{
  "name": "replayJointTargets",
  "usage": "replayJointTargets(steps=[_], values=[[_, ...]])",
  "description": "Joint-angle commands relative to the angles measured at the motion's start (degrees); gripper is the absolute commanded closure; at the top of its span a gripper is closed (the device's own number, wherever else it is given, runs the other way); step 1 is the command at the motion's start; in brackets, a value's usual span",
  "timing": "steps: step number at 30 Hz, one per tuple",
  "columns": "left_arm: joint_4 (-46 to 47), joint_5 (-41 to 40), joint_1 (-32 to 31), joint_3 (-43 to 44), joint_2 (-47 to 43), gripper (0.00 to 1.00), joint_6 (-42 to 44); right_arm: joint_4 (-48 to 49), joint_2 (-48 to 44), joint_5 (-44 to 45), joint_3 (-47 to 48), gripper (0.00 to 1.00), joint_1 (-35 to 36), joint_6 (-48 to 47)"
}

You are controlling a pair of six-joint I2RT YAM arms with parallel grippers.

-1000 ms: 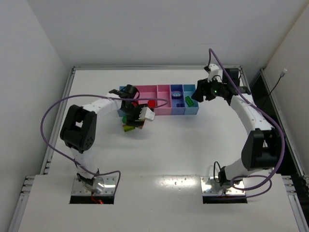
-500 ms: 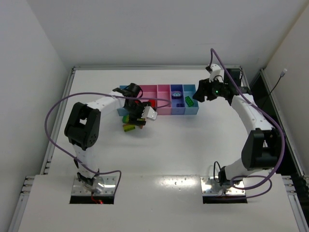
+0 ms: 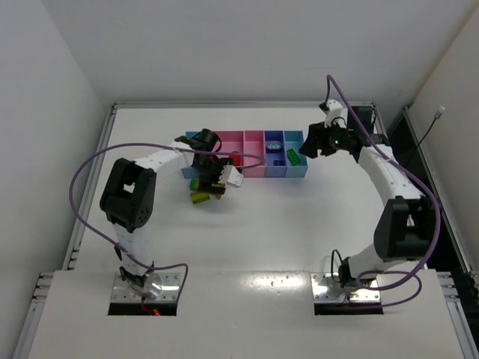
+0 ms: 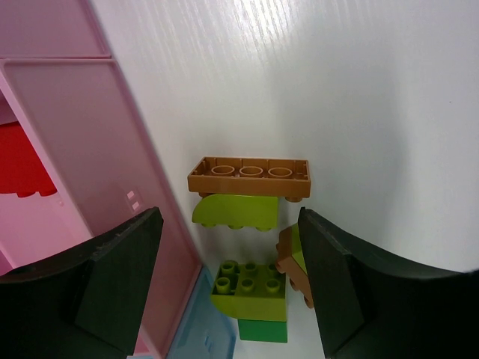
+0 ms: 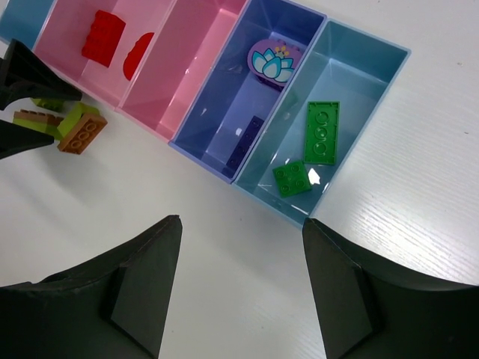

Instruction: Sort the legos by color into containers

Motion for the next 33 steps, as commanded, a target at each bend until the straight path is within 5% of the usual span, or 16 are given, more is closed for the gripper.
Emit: replayJointTargets(steps=[1,22,33], values=[[0.7,0.6,-0.3,-0.3,0.5,0.2,2.0,1.7,0.3,-1.3,0.5,0.31,-0.3,-0.6],[-0.9,-0.5,-0.8,0.8,4.4,0.25,0.9,1.7,1.8,-1.3,1.1,0.31,-0.3,-0.6],[0.8,0.3,-0.8,0.7,1.9,0.65,-6.3,1.7,1.8,-1.9,1.1,0.31,-0.3,-0.1]])
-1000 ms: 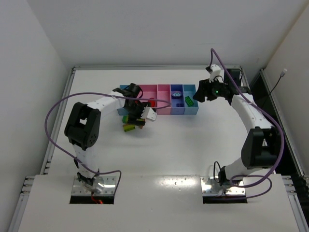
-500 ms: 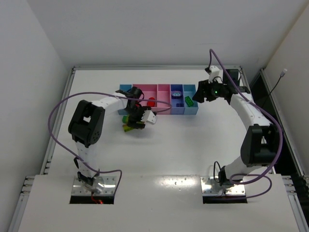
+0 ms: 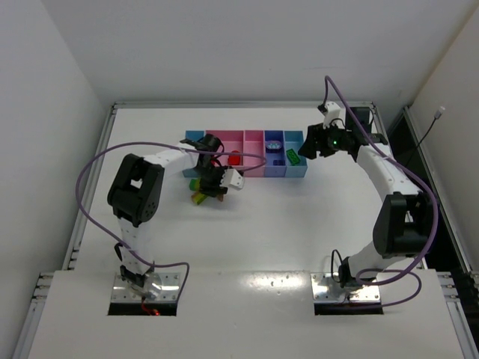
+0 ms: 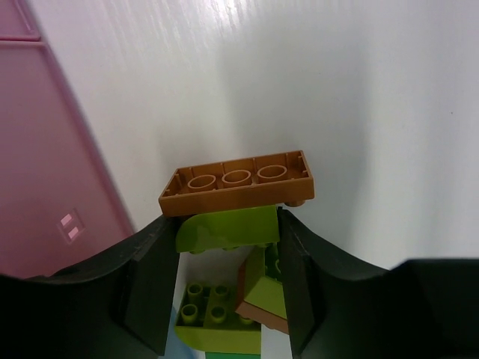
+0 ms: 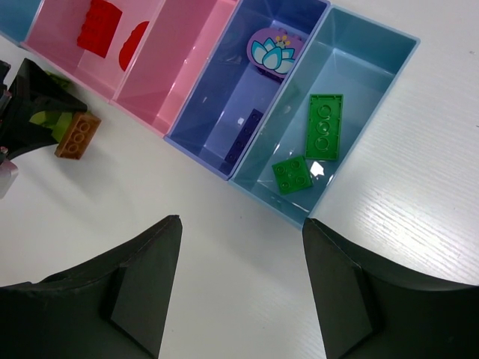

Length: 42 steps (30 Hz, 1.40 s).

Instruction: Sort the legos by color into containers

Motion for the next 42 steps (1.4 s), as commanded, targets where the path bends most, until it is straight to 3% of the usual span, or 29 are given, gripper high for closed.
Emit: replayJointTargets(steps=[1,10,15,25,30,42], values=[[1.8,3.2,-0.4,-0.4,-3.3,0.67,-3.8,1.8,-0.6,-1.8,0.5,0.31,0.2,0.4],[3.5,12.8,-1.4,-3.7,-13.7,0.76,-16.7,4.5,-1.8,-15.7,-1.3,0.31,0.3,9.6],[11.1,14.2,-6.5,-8.0,-22.0,0.77,-26.3,9.0,-1.8,-21.6,-4.4,0.31,1.4,19.4],[18.7,-0.6,-20.1,-7.8,-22.9,0.8,-33.0,7.8,-1.8,-20.9,-3.1,0.3,6.8,24.7],[22.3,-8.9,-22.1,-5.5,-19.9,0.84,-35.0,4.5,-1.8,-20.9,-2.6,0.3,8.7,25.3],[27.9,-15.4,-22.1,-5.6,-19.3,0.86,-37.0,-3.2,-1.8,-19.3,-2.0,0.3,10.4,16.9]])
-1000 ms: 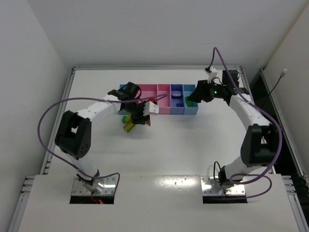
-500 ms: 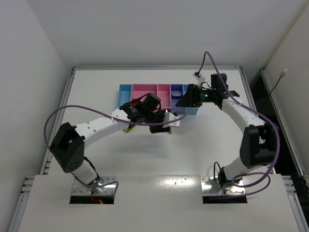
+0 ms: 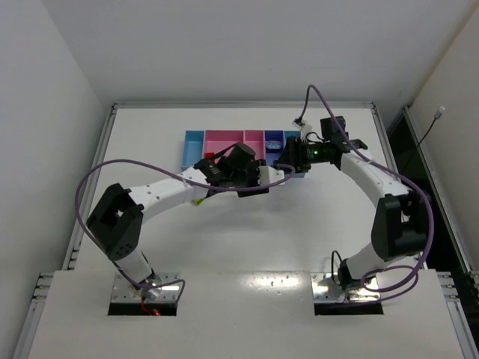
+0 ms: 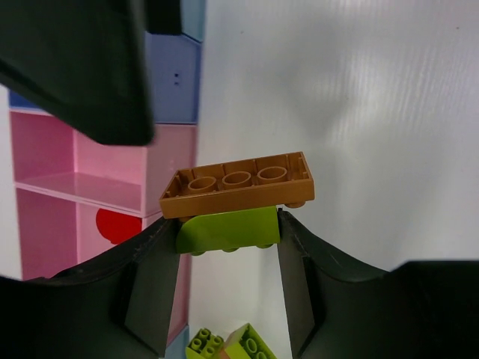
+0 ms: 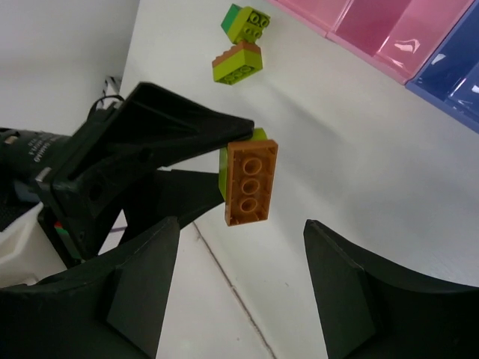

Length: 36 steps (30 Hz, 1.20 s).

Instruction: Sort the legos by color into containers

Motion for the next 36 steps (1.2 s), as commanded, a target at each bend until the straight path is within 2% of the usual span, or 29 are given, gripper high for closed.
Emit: replayJointTargets(steps=[1,12,19,26,29,36], values=[[4.6,-2.3,-0.4,1.5,-1.2,0.86,-1.4,-1.9,-1.5,0.3,2.4,0.3,1.8,-3.6],[5.2,0.8,0.2,3.3,-1.8,0.86,-3.9,-3.0,-1.5,4.0,1.9,0.3,4.2,-6.6],[5.2,5.2,0.9,4.0,-2.9,0.86,-5.3,-2.5,-1.5,2.7,1.9,0.3,4.7,-6.6],[5.7,5.8,0.9,4.5,-2.9,0.86,-5.3,-0.7,-1.0,0.4,1.9,0.3,4.7,-5.5],[6.3,6.3,0.9,4.5,-2.9,0.86,-5.8,0.4,-0.4,-1.7,1.9,0.33,4.7,-4.4],[7.5,6.3,0.9,4.5,-3.9,0.86,-5.8,2.9,0.1,-6.1,1.4,0.47,4.2,-2.0]])
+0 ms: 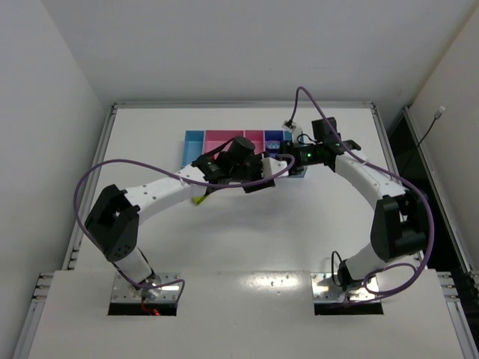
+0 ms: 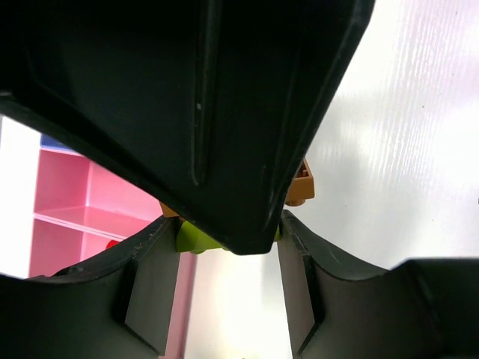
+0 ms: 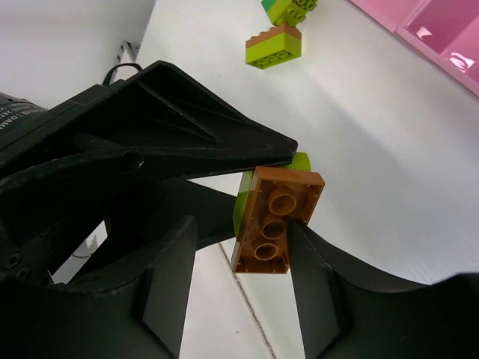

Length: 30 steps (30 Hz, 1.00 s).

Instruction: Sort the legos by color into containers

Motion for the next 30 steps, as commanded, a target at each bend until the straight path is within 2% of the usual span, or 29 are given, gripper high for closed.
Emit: replayJointTargets(steps=[1,6,9,12,15,18,19,21,23,25,30], values=[[3.3,1.4,0.4,1.7,-3.8,0.86,-0.8,3.4,0.6,-3.9,1.3,0.47,-0.2,1.6],[4.6,0.9,0.4,1.1,-4.4,0.86,-1.4,4.0,0.6,-4.4,0.7,0.46,-0.7,2.9],[4.6,0.9,0.4,1.1,-4.4,0.86,-1.4,4.0,0.6,-4.9,0.1,0.39,-0.7,2.9],[5.1,0.9,0.4,1.1,-4.4,0.86,-1.4,4.0,0.6,-4.9,0.1,0.37,-0.7,2.9],[5.1,0.9,0.4,1.1,-4.4,0.88,-1.4,4.6,0.0,-4.9,0.8,0.6,-0.7,2.2],[5.1,0.9,0.4,0.6,-4.4,0.88,-1.4,4.6,0.0,-4.9,1.3,0.68,-0.7,1.6],[5.1,0.9,0.4,0.6,-4.4,0.88,-1.4,4.6,0.0,-4.9,1.3,0.75,-0.7,1.6],[5.1,0.9,0.4,0.6,-5.0,0.88,-1.4,4.6,0.0,-5.6,1.8,0.82,-0.7,1.6],[5.1,0.9,0.4,0.6,-5.0,0.88,-1.4,4.6,0.0,-5.6,1.8,0.94,-0.7,1.6],[5.1,0.9,0.4,0.6,-5.0,0.88,-1.4,5.2,0.0,-6.2,1.8,0.99,-1.3,1.0],[5.1,0.9,0.4,-1.2,-5.0,0.88,-0.9,5.2,-0.5,-6.8,2.4,1.0,-1.8,0.3]])
